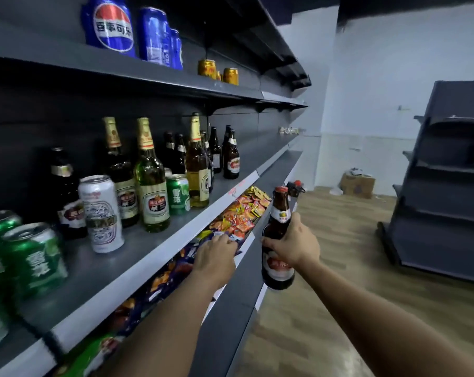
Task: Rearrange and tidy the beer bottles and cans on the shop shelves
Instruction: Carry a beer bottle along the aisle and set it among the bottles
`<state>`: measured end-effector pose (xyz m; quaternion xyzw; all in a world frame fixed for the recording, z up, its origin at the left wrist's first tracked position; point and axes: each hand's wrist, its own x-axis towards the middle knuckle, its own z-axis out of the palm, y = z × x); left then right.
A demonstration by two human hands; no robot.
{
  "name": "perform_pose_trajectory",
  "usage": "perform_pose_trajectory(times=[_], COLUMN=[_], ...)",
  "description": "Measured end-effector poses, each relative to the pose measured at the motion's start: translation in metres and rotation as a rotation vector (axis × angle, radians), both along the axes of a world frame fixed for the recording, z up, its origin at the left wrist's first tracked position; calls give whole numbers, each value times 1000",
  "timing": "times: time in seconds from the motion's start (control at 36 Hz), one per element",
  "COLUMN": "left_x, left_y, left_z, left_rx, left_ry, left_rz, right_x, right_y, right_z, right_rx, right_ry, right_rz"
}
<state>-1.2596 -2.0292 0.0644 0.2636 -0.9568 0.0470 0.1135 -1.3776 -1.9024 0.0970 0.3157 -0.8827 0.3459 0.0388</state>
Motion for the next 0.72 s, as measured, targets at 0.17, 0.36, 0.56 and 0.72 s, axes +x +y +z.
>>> perform_pose_trajectory(times=[0.17,0.36,0.56,0.72], left_x=[-85,-151,-206,-248], left_y=[-22,-63,-118,-169], left_z=[24,28,25,29], left_rx=[25,18,-15,29], left_ry=[43,39,25,93], left_rz=[58,169,256,292], right_x=[-94,-167,-217,-249], right_y=[-43,-96,-160,-221], right_z=[19,32,37,44], right_rx=[-5,-90,-132,-143], right_ry=[29,-19,5,20], right_rz=[76,139,211,299])
